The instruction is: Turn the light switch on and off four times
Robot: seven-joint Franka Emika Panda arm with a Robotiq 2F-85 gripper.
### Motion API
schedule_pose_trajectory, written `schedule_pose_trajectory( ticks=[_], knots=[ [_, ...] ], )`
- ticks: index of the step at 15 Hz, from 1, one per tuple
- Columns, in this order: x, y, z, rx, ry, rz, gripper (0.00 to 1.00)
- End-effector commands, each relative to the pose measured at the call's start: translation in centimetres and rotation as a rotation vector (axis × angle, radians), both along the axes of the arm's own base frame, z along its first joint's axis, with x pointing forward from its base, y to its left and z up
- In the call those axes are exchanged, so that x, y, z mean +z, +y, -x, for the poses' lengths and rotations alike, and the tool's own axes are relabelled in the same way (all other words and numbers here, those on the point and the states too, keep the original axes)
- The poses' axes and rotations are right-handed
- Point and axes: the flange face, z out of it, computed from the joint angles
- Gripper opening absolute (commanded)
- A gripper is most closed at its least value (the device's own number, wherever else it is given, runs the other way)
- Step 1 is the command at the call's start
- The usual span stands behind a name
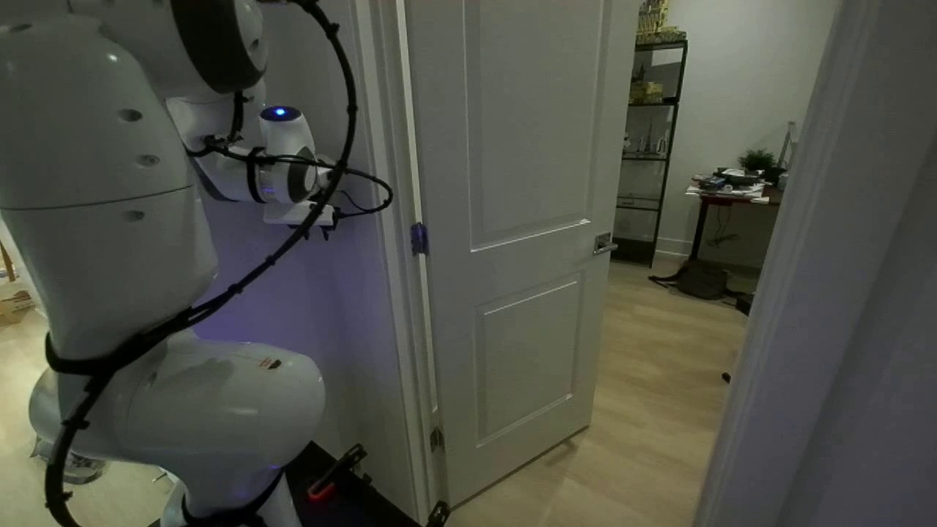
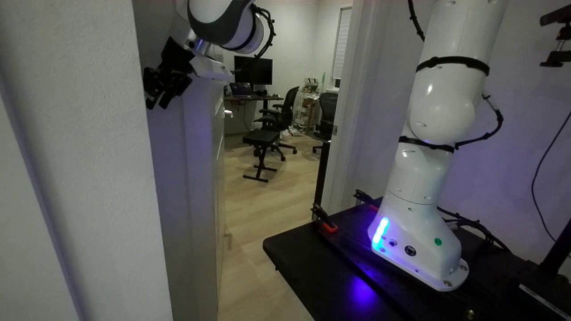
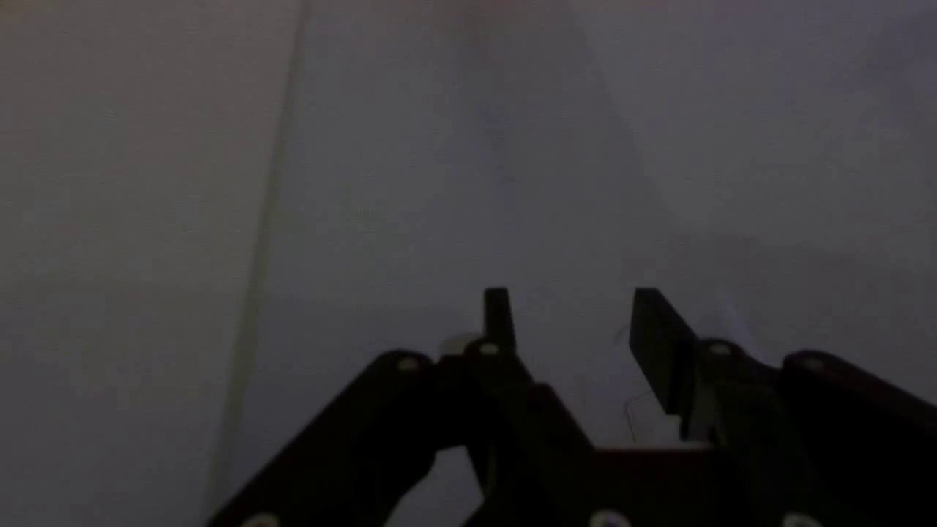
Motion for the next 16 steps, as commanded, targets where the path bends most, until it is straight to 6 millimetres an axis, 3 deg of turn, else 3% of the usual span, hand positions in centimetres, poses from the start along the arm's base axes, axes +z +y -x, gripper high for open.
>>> schedule_pose_trajectory(
  ticks=[1,4,11,16],
  knots=[
    [3.4,-4.2,2.6,-0.025,0.054,0.057,0.80],
    [5.8,-7.2,4.8,-0.033,0.117,0.081,0.99],
    [9.7,-13.0,8.5,-0.048,0.192,0.131,1.00],
    [10.9,-14.7,9.5,-0.065,0.204,0.141,1.00]
  ],
)
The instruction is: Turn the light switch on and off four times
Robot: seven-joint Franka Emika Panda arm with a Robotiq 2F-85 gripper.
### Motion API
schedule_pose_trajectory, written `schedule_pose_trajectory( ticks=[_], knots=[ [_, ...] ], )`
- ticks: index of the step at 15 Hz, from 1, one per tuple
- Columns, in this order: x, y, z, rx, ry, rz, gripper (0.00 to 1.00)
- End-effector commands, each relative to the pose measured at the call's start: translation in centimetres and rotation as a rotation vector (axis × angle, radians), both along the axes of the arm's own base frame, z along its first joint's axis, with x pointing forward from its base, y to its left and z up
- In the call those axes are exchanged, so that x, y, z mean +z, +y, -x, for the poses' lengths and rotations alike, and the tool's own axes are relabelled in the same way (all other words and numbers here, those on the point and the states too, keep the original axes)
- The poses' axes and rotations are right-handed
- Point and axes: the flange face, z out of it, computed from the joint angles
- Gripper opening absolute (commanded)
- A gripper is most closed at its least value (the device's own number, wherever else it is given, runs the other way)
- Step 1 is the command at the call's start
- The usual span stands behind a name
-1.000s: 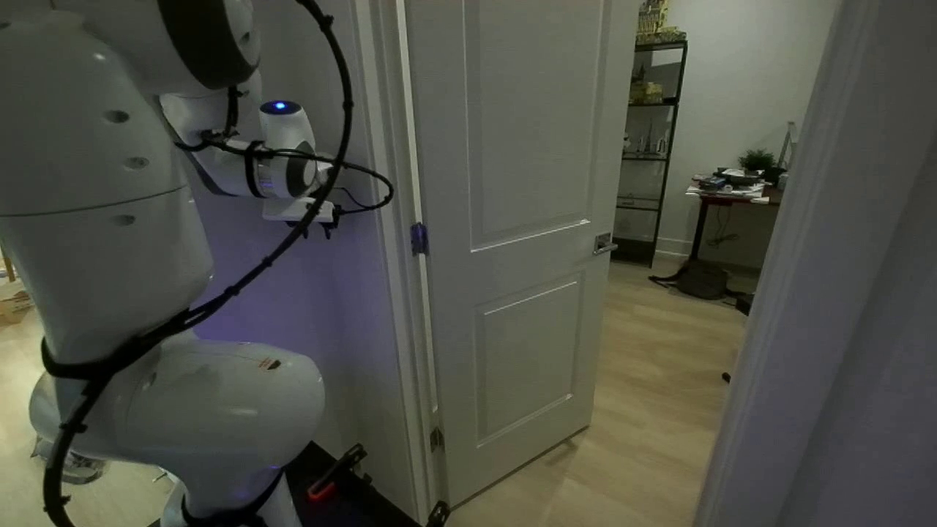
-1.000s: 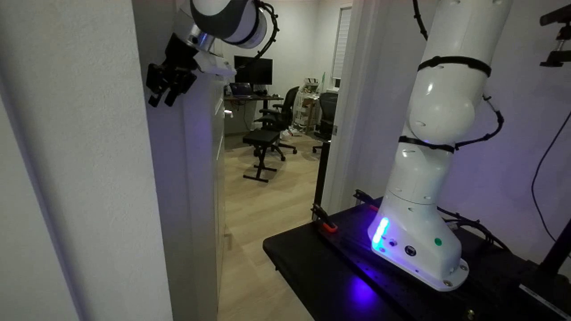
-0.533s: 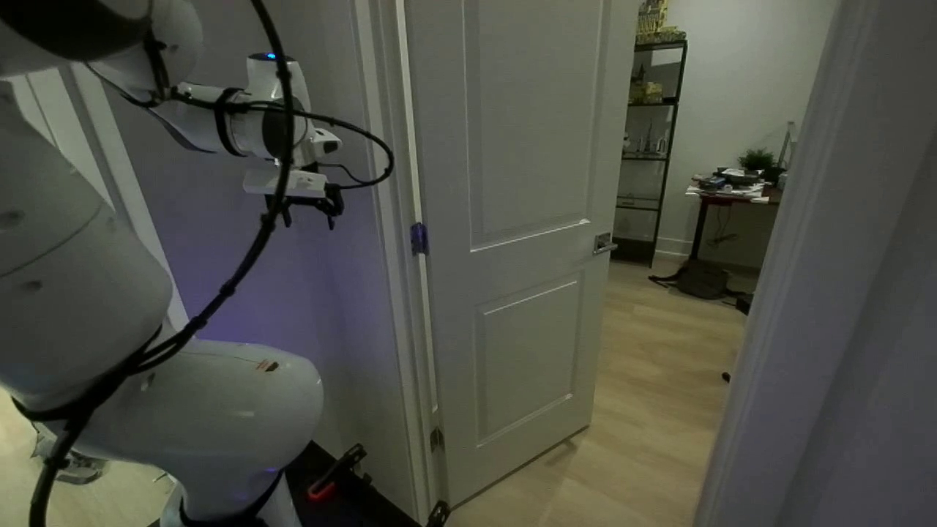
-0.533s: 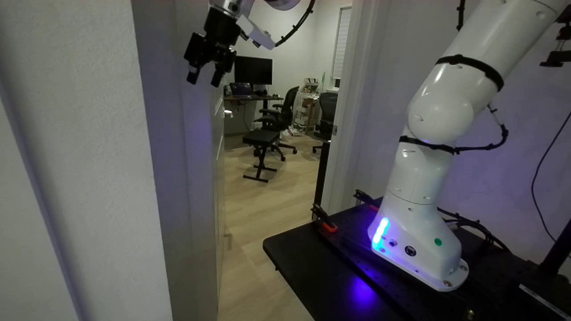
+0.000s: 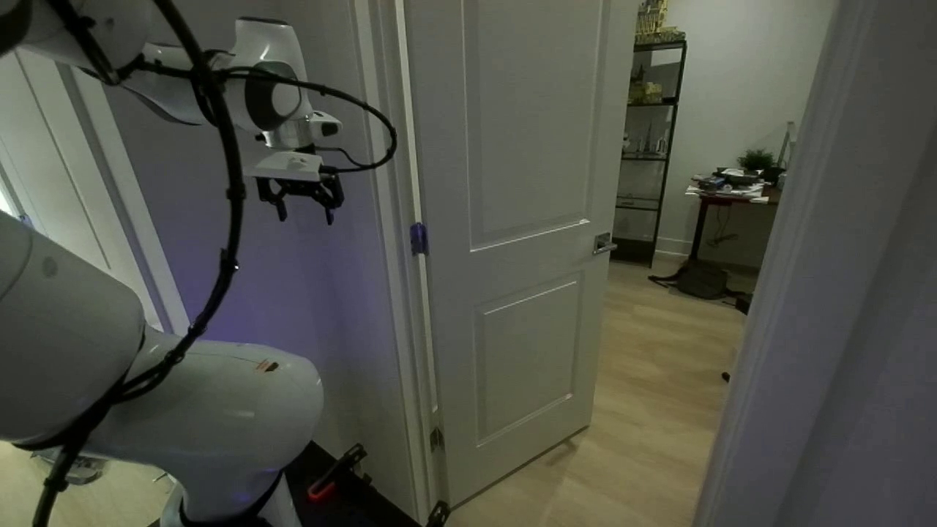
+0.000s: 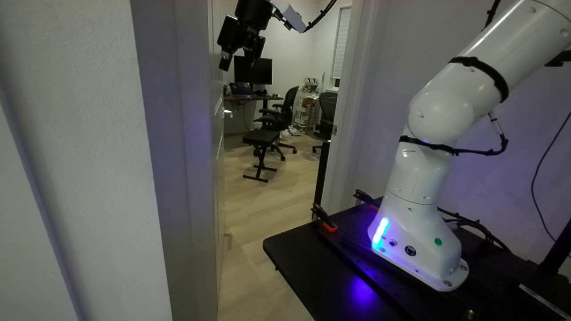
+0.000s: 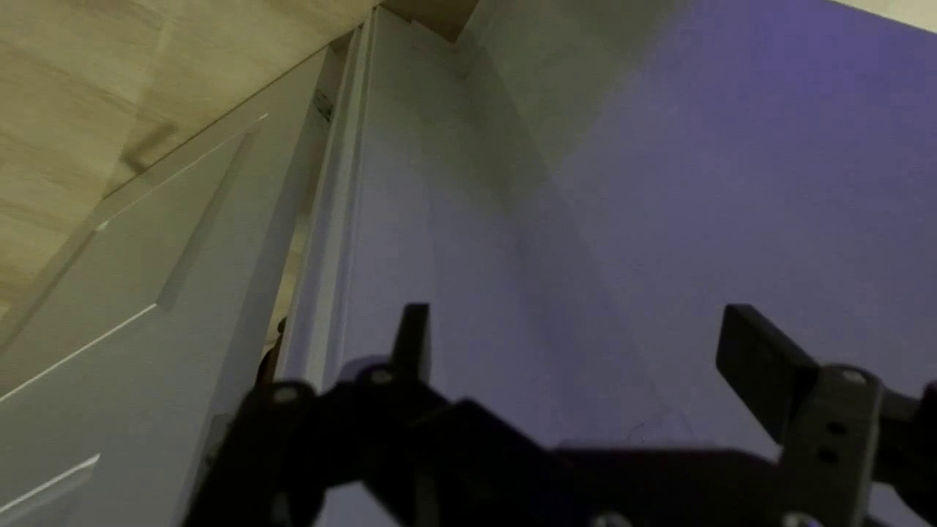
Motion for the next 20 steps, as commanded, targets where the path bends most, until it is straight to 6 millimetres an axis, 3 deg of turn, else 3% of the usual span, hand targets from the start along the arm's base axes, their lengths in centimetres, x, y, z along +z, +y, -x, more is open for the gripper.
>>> schedule_pose_trajectory(
  ticks=[1,3,4,6,12,15,20],
  knots=[
    [0.6,-1.5,0.9,0.007,0.003,0.006,1.00],
    [0.9,-1.6,1.1,0.004,0.005,0.008,0.97],
    [1.1,-1.5,1.2,0.004,-0.001,0.006,0.74],
    [1.6,-1.4,1.2,-0.003,-0.012,-0.010,0.67],
    [2.9,-0.8,2.2,-0.011,-0.068,-0.049,0.19],
    [3.3,0.0,2.6,-0.003,-0.110,-0.079,0.00],
    [2.6,2.1,2.6,0.018,-0.176,-0.130,0.00]
  ],
)
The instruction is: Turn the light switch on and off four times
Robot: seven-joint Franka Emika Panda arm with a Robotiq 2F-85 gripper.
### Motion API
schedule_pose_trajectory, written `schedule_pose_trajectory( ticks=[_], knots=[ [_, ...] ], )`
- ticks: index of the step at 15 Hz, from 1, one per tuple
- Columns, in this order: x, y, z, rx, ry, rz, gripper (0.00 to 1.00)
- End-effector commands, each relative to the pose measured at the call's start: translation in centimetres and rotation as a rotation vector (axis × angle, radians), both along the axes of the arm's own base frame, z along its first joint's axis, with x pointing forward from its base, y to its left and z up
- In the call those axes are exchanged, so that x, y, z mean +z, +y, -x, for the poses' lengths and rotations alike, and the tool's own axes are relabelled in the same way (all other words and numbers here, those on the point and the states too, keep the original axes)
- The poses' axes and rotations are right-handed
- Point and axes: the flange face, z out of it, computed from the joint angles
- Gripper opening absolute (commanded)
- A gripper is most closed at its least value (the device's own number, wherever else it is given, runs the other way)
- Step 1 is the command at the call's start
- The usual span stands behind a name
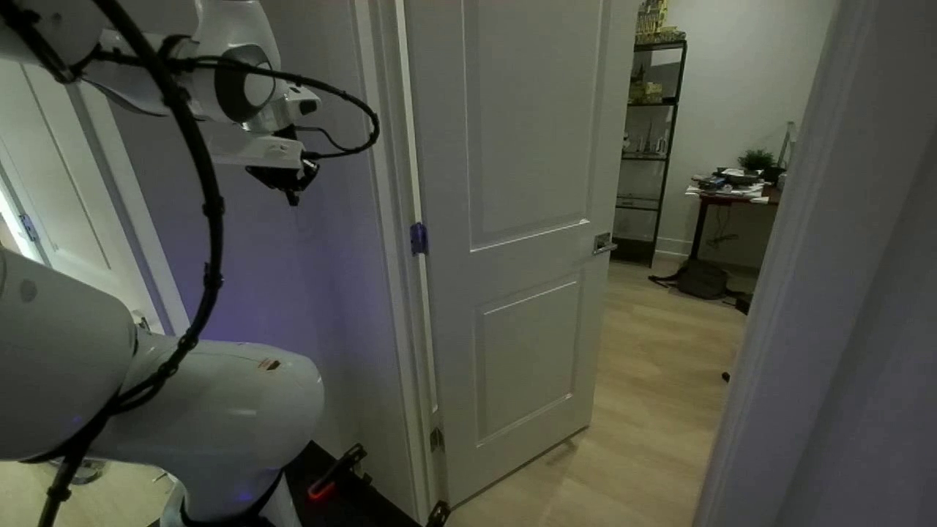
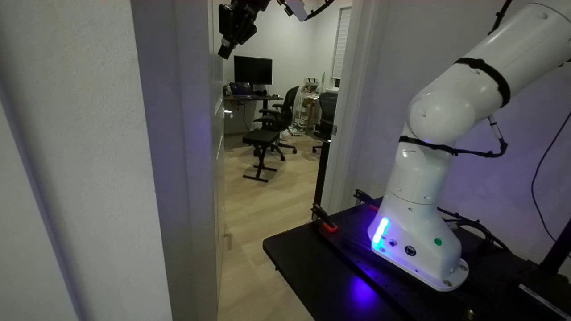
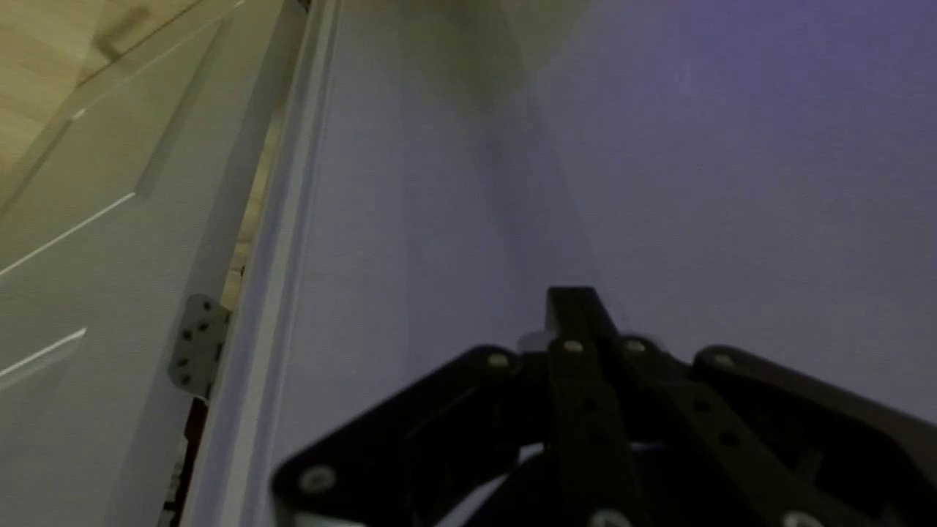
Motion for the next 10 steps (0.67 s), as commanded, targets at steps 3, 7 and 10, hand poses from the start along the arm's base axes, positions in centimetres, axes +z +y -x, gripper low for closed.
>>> schedule_pose_trajectory(
  ticks=[3,7,10],
  knots=[
    [-2.1,2.3,-0.5,0.008,-0.065,-0.061,0.00],
    [-4.2,4.4,-1.7,0.009,-0.113,-0.086,0.00],
    [-5.8,6.3,-2.6,0.015,-0.159,-0.115,0.00]
  ],
)
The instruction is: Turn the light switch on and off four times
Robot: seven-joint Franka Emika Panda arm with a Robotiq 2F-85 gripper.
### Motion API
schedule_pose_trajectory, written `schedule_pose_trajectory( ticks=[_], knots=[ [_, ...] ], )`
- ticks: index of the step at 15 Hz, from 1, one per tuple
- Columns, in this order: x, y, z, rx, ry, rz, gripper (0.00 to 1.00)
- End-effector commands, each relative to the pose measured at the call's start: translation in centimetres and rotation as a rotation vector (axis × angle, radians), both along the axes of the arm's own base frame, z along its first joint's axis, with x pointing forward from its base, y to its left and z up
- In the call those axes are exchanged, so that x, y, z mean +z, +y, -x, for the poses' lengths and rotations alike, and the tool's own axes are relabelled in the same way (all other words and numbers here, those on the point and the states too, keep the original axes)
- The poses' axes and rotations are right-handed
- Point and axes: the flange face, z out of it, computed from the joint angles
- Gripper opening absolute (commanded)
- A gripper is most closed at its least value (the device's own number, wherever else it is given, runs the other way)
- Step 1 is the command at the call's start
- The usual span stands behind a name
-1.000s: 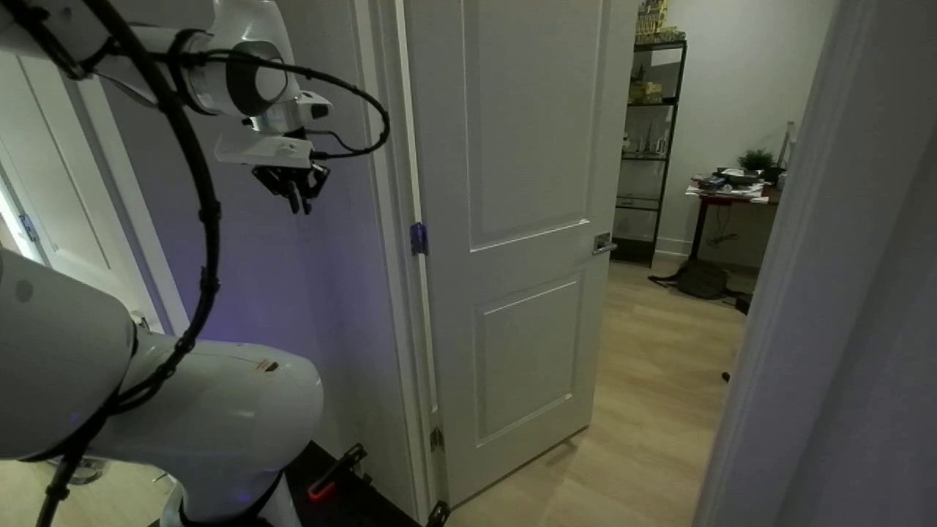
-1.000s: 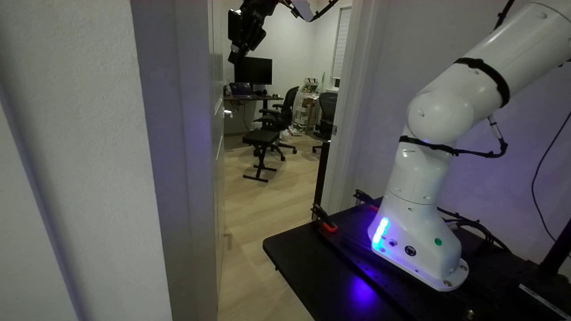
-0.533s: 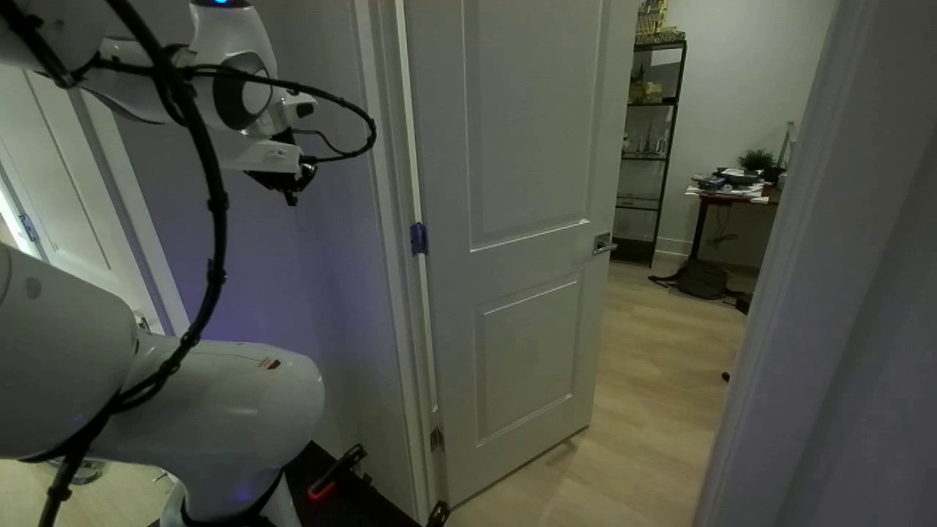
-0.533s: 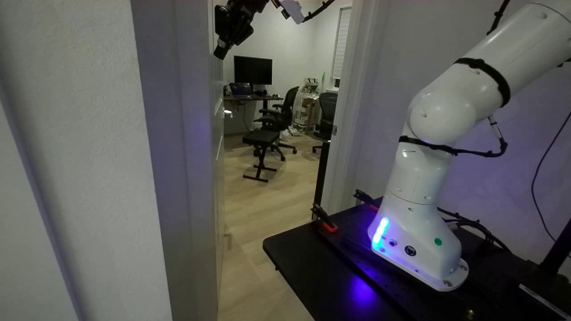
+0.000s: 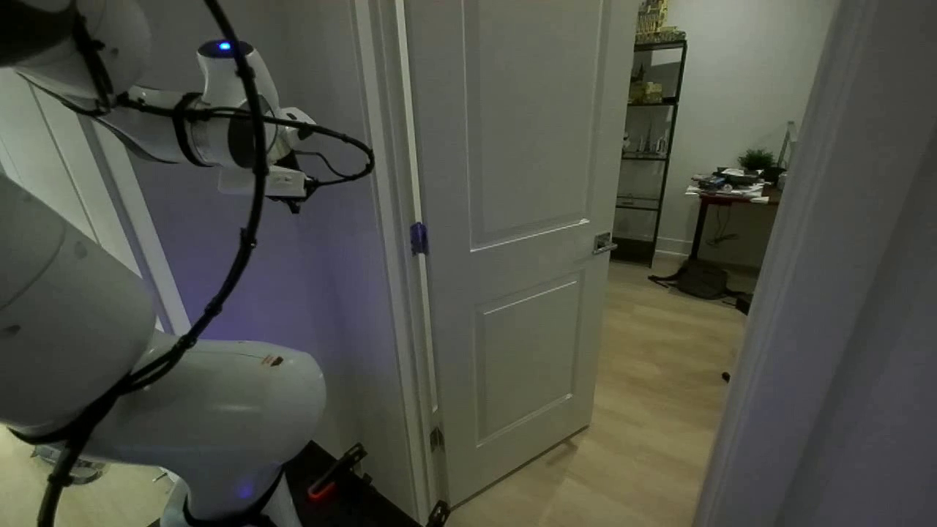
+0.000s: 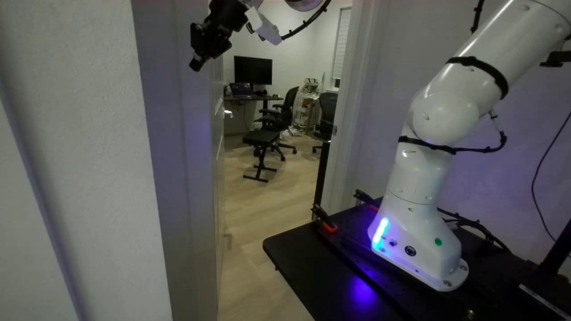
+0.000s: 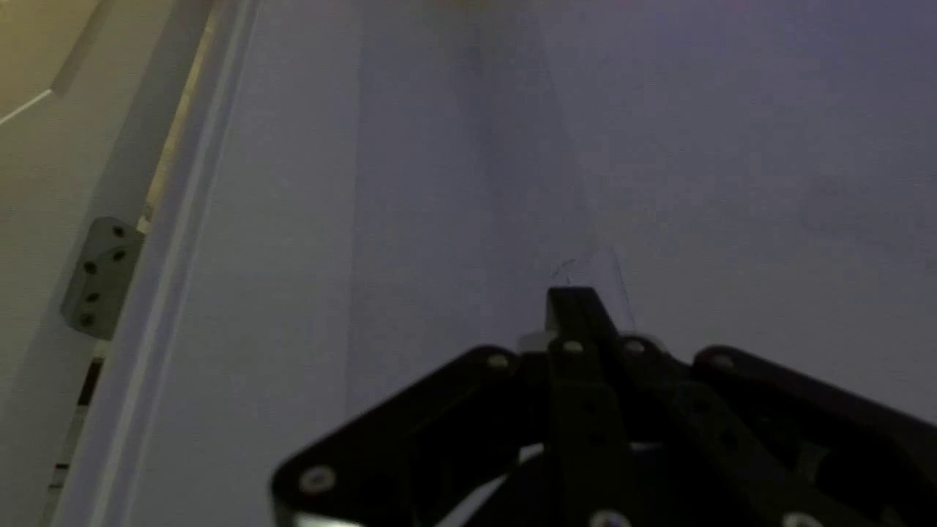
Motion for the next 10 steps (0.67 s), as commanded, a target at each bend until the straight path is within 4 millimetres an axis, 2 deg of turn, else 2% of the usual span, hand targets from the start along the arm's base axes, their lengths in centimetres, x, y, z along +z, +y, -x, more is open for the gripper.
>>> schedule_pose_trajectory(
  ticks=[1,5,10],
  knots=[
    [-1.7,2.4,-1.1,-0.001,-0.049,-0.044,0.00],
    [-4.1,4.2,-2.6,0.010,-0.092,-0.070,0.00],
    [-6.2,5.3,-4.6,0.004,-0.124,-0.102,0.00]
  ],
)
